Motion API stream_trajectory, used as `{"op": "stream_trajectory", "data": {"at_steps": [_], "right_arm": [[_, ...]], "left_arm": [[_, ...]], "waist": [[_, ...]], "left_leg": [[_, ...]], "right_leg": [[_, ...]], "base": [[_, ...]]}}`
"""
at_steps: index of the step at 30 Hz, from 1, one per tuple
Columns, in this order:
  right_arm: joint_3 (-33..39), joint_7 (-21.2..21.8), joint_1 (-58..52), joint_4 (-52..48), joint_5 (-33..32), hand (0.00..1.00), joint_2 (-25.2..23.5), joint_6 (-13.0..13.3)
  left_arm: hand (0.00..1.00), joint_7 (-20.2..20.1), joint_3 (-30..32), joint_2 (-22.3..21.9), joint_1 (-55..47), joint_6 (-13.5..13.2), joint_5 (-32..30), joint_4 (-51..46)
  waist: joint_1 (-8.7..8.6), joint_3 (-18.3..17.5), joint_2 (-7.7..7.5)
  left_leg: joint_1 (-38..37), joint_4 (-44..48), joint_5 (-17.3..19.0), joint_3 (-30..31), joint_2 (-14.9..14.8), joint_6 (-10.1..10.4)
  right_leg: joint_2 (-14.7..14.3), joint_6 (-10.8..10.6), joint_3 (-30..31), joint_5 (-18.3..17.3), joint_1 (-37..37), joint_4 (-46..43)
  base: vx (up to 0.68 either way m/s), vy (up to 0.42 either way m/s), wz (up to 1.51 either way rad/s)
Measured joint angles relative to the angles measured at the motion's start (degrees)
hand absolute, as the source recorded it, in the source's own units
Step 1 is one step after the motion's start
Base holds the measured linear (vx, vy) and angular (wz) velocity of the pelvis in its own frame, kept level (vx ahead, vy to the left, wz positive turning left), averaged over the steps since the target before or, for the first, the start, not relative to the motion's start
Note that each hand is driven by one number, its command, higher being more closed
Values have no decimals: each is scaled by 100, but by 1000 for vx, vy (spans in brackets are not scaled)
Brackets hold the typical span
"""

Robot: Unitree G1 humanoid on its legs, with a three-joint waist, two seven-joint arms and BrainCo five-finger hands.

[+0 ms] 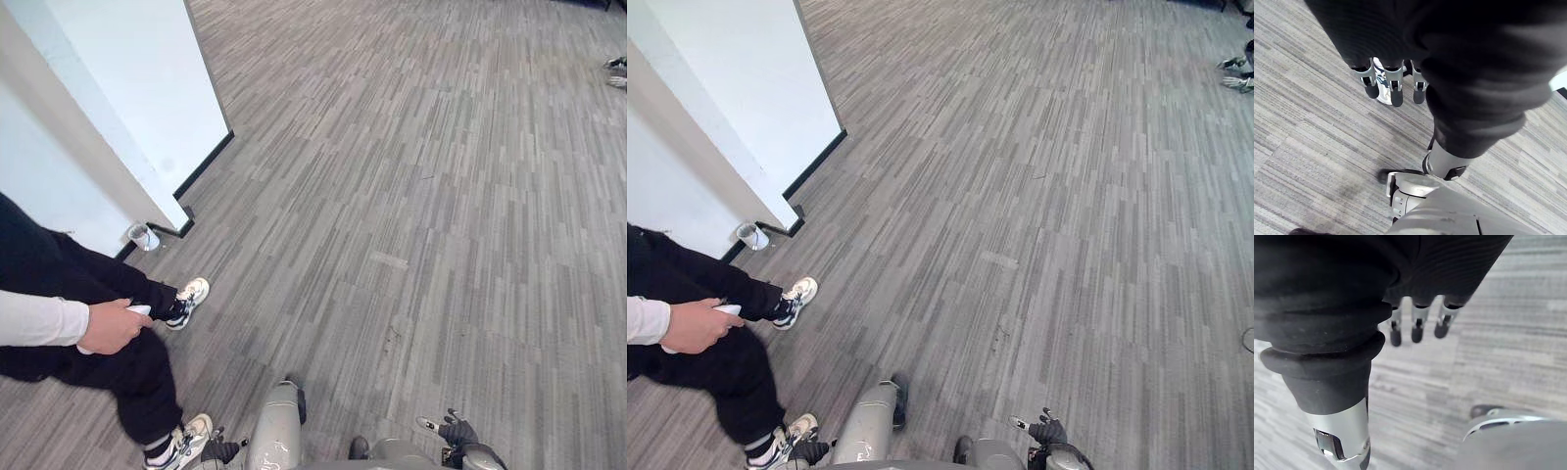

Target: Organize washtable

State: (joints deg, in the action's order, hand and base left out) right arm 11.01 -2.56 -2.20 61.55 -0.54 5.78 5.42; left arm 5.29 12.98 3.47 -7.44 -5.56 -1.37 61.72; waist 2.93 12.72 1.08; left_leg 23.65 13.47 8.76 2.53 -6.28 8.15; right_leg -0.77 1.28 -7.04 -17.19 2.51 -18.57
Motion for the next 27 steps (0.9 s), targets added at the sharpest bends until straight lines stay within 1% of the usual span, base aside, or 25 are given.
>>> {"op": "stream_trajectory", "data": {"at_steps": [1,2,3,4,5,6,7,8,9,10,11,12,13,15,16,17,18,19,20,21,22,23,25,26,27], "right_arm": [[-7,-3,-3,-12,-1,0,-43,53],[-1,-2,-21,-27,-2,0,-74,74],[36,-3,-58,-97,-1,0,-196,70],[73,7,-148,-140,19,0,-332,70],[116,13,-213,-143,40,0,-405,70],[185,40,-243,-154,42,0,-511,73],[346,38,-195,-224,49,0,-644,67],[398,46,-142,-228,54,0,-690,65],[396,48,-136,-226,73,0,-681,65],[399,52,-130,-219,108,0,-652,63],[387,51,-122,-222,111,0,-639,67],[351,47,-112,-244,111,0,-628,75],[325,40,-100,-252,110,0,-621,78],[277,28,-93,-414,84,0,-574,83],[238,18,-79,-484,85,0,-518,83],[243,16,-78,-504,81,0,-495,80],[243,13,-78,-575,66,0,-475,80],[241,12,-82,-638,66,0,-475,75],[242,11,-91,-668,66,0,-472,71],[243,11,-98,-676,66,0,-471,71],[248,5,-106,-684,67,0,-472,71],[260,14,-120,-688,67,0,-457,61],[278,25,-151,-685,74,0,-430,59],[341,26,-145,-679,112,0,-412,53],[368,26,-149,-671,112,0,-412,53]], "left_arm": [[0,2,2,-3,-91,-10,78,-71],[0,-1,1,-14,-106,-9,81,-70],[0,-23,-3,11,-108,-6,83,-78],[0,-28,4,111,-198,-7,70,-163],[0,-29,8,173,-254,-8,70,-163],[0,-23,24,196,-252,-1,60,-145],[0,-29,14,274,-247,-3,54,-144],[0,-28,-17,339,-196,2,53,-146],[0,-26,-32,339,-143,2,52,-147],[0,-22,-47,316,-30,7,53,-156],[0,-20,-60,304,1,3,53,-165],[0,-8,-85,310,18,-12,56,-196],[0,3,-89,308,19,-20,57,-224],[0,19,-78,263,43,-13,33,-267],[0,32,-72,208,94,-4,-9,-263],[0,33,-59,181,102,-4,-56,-261],[0,33,32,117,113,-2,-121,-258],[0,37,86,81,113,0,-158,-258],[0,39,121,64,113,4,-159,-253],[0,39,121,64,112,5,-163,-252],[0,39,124,54,118,9,-166,-237],[0,36,122,18,176,8,-198,-182],[0,15,121,-34,240,7,-224,-126],[0,2,122,-98,236,-4,-252,-142],[0,1,125,-106,235,0,-283,-141]], "waist": [[57,-19,43],[102,-31,63],[109,-40,-68],[157,-176,-261],[179,-222,-399],[182,-230,-457],[131,-223,-597],[40,-210,-663],[34,-174,-605],[68,-138,-552],[72,-129,-531],[69,-122,-518],[80,-119,-510],[52,-104,-414],[77,-72,-318],[87,-51,-272],[89,-16,-202],[89,-13,-168],[90,-21,-153],[90,-21,-153],[90,-37,-127],[84,-85,-62],[87,-180,-10],[101,-241,75],[93,-255,97]], "left_leg": [[-24,-263,-12,45,-122,19],[-25,-252,-13,18,-191,19],[56,54,-547,-166,-201,30],[156,462,-789,-402,-30,-106],[153,615,-801,-473,55,-148],[157,895,-898,-550,147,-302],[127,1270,-732,-701,255,-673],[-49,1446,-426,-838,355,-859],[-166,1488,-307,-877,371,-918],[-487,1468,-99,-908,370,-1013],[-663,1399,-23,-922,362,-1038],[-1033,1173,55,-1005,329,-1094],[-1256,1003,88,-1053,327,-1101],[-1539,844,279,-1068,300,-1133],[-1634,895,458,-1055,263,-1138],[-1684,930,552,-1051,243,-1131],[-1803,1011,728,-1037,219,-1087],[-1839,1110,883,-1034,190,-1045],[-1917,1267,1077,-1024,158,-909],[-1974,1326,1190,-1017,143,-851],[-2125,1382,1369,-957,104,-714],[-2296,1262,1462,-847,23,-586],[-2585,1019,1406,-785,-105,-448],[-2590,1293,1183,-685,-255,-148],[-2550,1524,1067,-636,-281,-85]], "right_leg": [[0,-140,170,-285,28,-201],[0,-185,259,-428,62,-289],[123,-277,428,-717,127,-440],[398,-414,570,-881,180,-469],[487,-467,645,-914,244,-564],[625,-544,754,-835,-34,-1276],[870,-625,756,-478,-540,-2407],[1118,-632,687,272,-915,-3372],[1169,-632,684,697,-1041,-3670],[1181,-622,616,581,-1219,-4073],[1175,-603,492,444,-1302,-4096],[1167,-596,216,213,-1461,-3860],[1163,-616,-39,100,-1612,-3577],[1102,-605,-536,77,-1944,-2534],[1084,-610,-721,142,-2055,-1791],[1080,-621,-772,243,-2092,-1382],[1084,-612,-809,543,-2116,-629],[1083,-588,-805,767,-2147,-207],[1071,-578,-772,981,-2170,154],[1061,-542,-723,1073,-2169,279],[984,-498,-616,1493,-2141,290],[874,-386,-552,1807,-2063,178],[772,-213,-568,1797,-2073,-159],[704,-86,-685,1484,-2020,-485],[680,-56,-713,1360,-1953,-556]], "base": [[316,154,-56],[441,250,-61],[497,295,-60],[649,355,-61],[576,257,-67],[577,267,-59],[567,267,-45],[661,341,-23],[558,262,-15],[510,246,-20],[446,220,-28],[416,200,-27],[421,168,-26],[344,101,-8],[233,37,2],[291,30,4],[298,-1,4],[367,-47,4],[337,-83,1],[404,-160,4],[484,-217,13],[598,-285,26],[520,-248,26],[433,-199,9],[610,-298,4]]}}
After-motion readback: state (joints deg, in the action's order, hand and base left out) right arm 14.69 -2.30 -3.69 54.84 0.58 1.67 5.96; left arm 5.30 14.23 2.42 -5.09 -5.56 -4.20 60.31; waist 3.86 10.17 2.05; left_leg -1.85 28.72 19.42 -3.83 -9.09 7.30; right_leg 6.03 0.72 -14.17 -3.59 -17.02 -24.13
